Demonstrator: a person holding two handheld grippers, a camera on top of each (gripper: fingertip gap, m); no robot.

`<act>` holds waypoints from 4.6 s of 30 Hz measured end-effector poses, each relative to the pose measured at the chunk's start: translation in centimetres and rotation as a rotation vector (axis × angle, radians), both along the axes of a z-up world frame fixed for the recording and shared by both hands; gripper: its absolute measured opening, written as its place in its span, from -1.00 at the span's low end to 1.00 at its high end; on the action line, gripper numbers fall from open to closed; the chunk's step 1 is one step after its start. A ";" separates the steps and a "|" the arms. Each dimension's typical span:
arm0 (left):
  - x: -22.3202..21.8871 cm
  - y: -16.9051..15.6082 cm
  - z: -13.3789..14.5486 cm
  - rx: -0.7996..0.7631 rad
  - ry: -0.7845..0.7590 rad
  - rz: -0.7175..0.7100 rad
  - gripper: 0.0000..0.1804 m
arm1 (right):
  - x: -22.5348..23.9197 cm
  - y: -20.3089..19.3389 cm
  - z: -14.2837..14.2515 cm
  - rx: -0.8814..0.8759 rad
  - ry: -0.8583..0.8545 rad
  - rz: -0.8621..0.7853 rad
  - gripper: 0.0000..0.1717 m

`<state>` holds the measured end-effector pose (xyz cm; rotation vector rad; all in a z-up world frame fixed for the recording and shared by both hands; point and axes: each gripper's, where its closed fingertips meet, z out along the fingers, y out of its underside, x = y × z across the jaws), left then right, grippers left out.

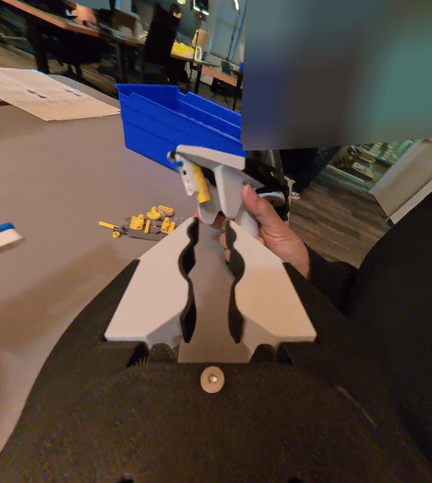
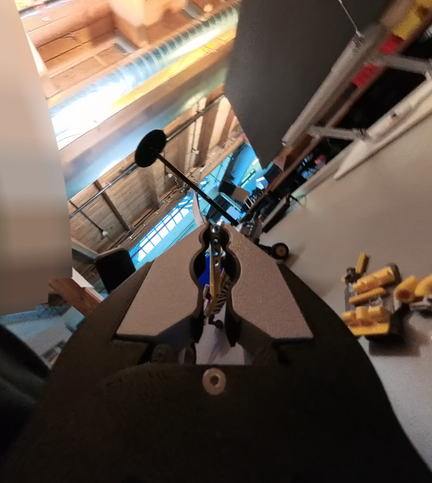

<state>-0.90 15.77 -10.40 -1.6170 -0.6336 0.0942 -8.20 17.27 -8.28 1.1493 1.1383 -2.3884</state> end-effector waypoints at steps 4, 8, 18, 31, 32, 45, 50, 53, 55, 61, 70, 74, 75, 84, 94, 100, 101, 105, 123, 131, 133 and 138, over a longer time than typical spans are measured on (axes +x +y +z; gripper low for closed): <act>-2.1 -0.2 -0.3 -0.047 0.044 0.108 -0.90 | 0.8 -1.6 0.0 -0.057 -0.054 0.146 -0.95; -2.3 -1.1 1.4 -0.026 0.180 0.169 -0.75 | 3.2 -3.1 0.4 -0.005 -0.003 0.278 -0.95; 0.6 -2.4 1.2 -0.088 0.382 0.157 -0.72 | 5.5 -4.0 0.5 0.083 0.088 0.401 -0.95; 0.2 -0.3 0.0 -0.120 0.411 0.094 -0.87 | 6.4 -3.3 -1.6 0.062 -0.125 0.617 -0.95; 0.3 -0.3 0.1 -0.115 0.410 0.088 -0.88 | 6.4 -3.2 -1.6 0.051 -0.129 0.620 -0.95; 0.3 0.1 -0.2 -0.099 0.368 0.025 -0.89 | 6.2 -2.5 -1.4 0.014 -0.144 0.586 -0.95; 0.4 0.5 -0.3 -0.124 0.392 0.025 -0.90 | 6.3 -2.5 -1.4 0.011 -0.145 0.596 -0.95; 0.4 0.7 -0.5 -0.138 0.387 0.021 -0.97 | 6.6 -2.7 -1.5 0.026 -0.138 0.606 -0.95; 0.5 0.7 -0.4 -0.130 0.390 0.017 -0.99 | 6.7 -2.8 -1.4 0.025 -0.134 0.611 -0.95; 0.6 0.5 -0.1 -0.107 0.400 0.020 -1.00 | 6.8 -2.5 -1.1 -0.001 -0.121 0.615 -0.74; 0.5 -0.2 0.6 -0.031 0.378 0.025 -1.00 | 6.6 -1.4 -0.6 -0.029 -0.097 0.582 -0.52; 0.8 0.1 0.6 -0.048 0.408 0.021 -0.99 | 7.0 -1.7 -0.7 -0.023 -0.103 0.619 -0.92; 0.8 0.1 0.6 -0.051 0.409 0.023 -0.99 | 6.9 -1.7 -0.8 -0.017 -0.107 0.614 -0.94; 0.9 0.2 0.6 -0.052 0.420 0.020 -0.98 | 6.9 -1.6 -0.9 -0.002 -0.100 0.602 -0.95; 0.9 0.1 0.7 -0.050 0.422 0.026 -1.00 | 6.9 -1.8 -1.2 0.022 -0.113 0.602 -0.95; 0.6 0.1 0.3 -0.048 0.355 0.003 -0.99 | 6.7 -1.7 -1.4 0.039 -0.116 0.582 -0.95; 0.6 0.1 0.2 -0.050 0.351 0.003 -0.99 | 6.7 -1.7 -1.4 0.041 -0.114 0.581 -0.95; 0.6 0.5 0.4 -0.043 0.344 0.011 -0.98 | 6.6 -1.3 -1.1 -0.001 -0.126 0.597 -0.96; 0.4 1.0 0.2 -0.001 0.255 -0.002 -0.98 | 5.9 -0.6 -1.0 -0.074 -0.168 0.553 -0.97; 0.4 0.9 0.5 0.047 0.235 -0.014 -0.98 | 6.0 -0.7 -0.7 -0.057 -0.130 0.523 -0.96; 0.5 0.8 0.7 0.066 0.252 -0.006 -0.98 | 5.8 -0.1 -0.2 -0.082 -0.096 0.480 -0.96; 0.9 0.7 1.2 0.194 0.153 -0.067 -0.75 | 6.1 0.2 0.4 -0.070 -0.019 0.442 -0.96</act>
